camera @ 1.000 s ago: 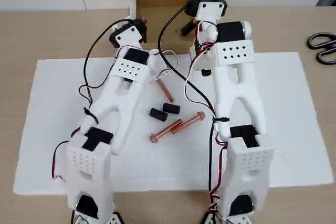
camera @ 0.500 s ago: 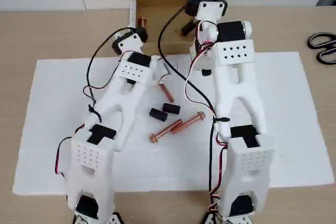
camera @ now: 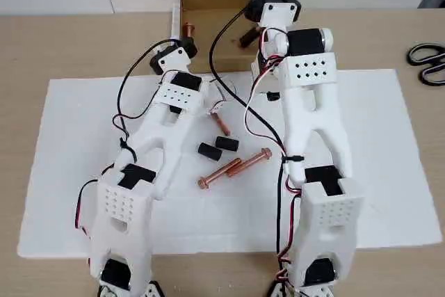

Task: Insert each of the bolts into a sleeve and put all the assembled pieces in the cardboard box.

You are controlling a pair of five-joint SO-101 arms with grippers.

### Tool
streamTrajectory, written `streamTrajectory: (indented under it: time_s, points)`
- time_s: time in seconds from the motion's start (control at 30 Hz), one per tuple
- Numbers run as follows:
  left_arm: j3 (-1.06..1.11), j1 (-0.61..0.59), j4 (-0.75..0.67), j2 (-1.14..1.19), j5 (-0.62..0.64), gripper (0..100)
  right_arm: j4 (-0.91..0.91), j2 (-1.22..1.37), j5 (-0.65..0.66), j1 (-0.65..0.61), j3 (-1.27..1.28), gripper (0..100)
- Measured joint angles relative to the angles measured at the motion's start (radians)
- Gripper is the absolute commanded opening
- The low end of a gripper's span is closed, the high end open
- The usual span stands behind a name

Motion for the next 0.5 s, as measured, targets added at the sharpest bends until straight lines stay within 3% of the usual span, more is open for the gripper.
streamTrajectory:
  time_s: [0.5]
  points:
    - [-0.075,0.0,-0.044,0.011,0.002,1,0.0,0.0,0.0,0.0,0.0,0.4]
